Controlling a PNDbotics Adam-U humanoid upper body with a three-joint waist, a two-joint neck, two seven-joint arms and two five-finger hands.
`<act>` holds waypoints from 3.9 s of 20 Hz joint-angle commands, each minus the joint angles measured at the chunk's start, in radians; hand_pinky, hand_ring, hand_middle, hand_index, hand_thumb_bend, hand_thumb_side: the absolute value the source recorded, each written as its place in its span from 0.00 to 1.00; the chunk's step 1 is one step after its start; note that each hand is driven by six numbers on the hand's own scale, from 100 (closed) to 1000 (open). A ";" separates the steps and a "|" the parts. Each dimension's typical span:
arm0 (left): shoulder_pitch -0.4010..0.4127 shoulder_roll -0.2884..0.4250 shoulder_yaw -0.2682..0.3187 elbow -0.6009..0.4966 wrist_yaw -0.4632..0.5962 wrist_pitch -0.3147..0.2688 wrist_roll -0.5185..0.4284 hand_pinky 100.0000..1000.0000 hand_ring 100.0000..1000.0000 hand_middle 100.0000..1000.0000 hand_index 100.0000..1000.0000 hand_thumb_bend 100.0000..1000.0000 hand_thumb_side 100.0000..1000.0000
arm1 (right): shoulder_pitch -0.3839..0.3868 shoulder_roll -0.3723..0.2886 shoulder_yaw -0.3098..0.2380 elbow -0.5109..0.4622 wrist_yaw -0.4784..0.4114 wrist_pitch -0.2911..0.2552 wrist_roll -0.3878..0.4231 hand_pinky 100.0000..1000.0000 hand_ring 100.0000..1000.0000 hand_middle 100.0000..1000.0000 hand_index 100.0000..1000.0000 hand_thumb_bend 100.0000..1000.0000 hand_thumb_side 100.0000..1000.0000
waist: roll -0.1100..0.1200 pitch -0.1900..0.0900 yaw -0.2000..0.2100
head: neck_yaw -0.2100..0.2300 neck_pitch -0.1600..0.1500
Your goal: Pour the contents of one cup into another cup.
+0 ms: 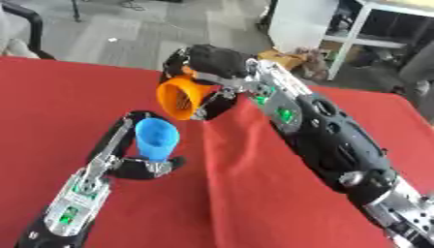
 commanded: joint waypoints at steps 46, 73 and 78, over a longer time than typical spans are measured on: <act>-0.004 0.005 0.020 0.028 -0.041 -0.003 0.006 0.28 0.36 0.41 0.58 0.57 0.00 | 0.015 -0.062 -0.073 0.073 0.198 0.049 -0.122 0.63 0.46 0.47 0.66 0.25 0.00 | 0.010 -0.016 0.003 | -0.002 -0.017; 0.177 0.162 0.171 -0.162 -0.091 0.002 0.210 0.40 0.46 0.50 0.64 0.95 0.00 | 0.433 -0.236 -0.309 -0.137 -0.817 0.367 -0.114 0.66 0.51 0.54 0.75 0.20 0.00 | 0.035 -0.003 -0.031 | 0.041 -0.027; 0.219 0.188 0.195 -0.260 0.017 0.079 0.211 0.41 0.47 0.51 0.65 0.93 0.00 | 0.523 -0.172 -0.325 -0.212 -0.985 0.408 -0.122 0.65 0.53 0.55 0.75 0.21 0.00 | 0.050 0.002 -0.026 | 0.045 -0.027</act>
